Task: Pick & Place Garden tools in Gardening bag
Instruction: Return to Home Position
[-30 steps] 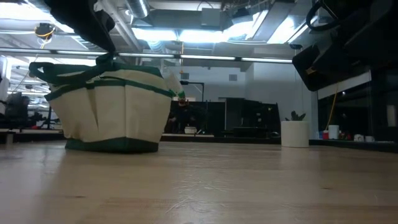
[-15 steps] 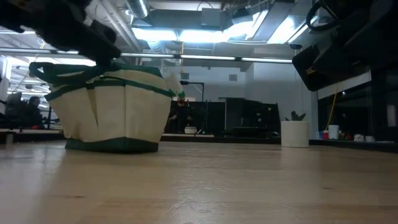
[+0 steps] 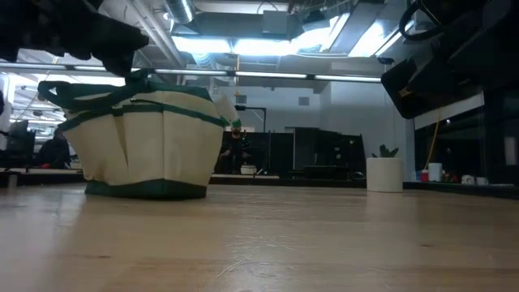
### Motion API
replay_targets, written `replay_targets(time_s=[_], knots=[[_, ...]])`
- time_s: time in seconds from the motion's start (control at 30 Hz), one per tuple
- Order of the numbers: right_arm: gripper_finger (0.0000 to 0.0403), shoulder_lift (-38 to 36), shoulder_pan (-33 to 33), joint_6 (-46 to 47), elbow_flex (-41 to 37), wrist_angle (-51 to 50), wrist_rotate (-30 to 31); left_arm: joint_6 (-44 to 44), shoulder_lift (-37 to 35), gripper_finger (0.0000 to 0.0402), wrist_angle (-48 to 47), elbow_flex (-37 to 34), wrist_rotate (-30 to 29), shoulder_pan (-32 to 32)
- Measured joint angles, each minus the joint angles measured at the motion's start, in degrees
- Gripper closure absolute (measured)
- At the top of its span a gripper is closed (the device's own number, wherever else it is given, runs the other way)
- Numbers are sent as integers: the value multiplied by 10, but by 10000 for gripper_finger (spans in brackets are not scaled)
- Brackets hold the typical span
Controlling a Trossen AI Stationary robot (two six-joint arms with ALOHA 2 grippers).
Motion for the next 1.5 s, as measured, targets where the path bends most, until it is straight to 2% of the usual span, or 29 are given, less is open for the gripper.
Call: replay_targets(time_s=[0.23, 0.5, 0.87, 1.5], knots=[[244, 0, 0, 0, 0, 0, 0, -14, -80, 329, -59, -10, 104, 111], [244, 0, 0, 0, 0, 0, 0, -9, -116, 329, -107, -10, 134, 173], [244, 0, 0, 0, 0, 0, 0, 7, -118, 329, -106, -10, 132, 179], [245, 0, 0, 0, 0, 0, 0, -13, -116, 329, -107, -10, 130, 179]])
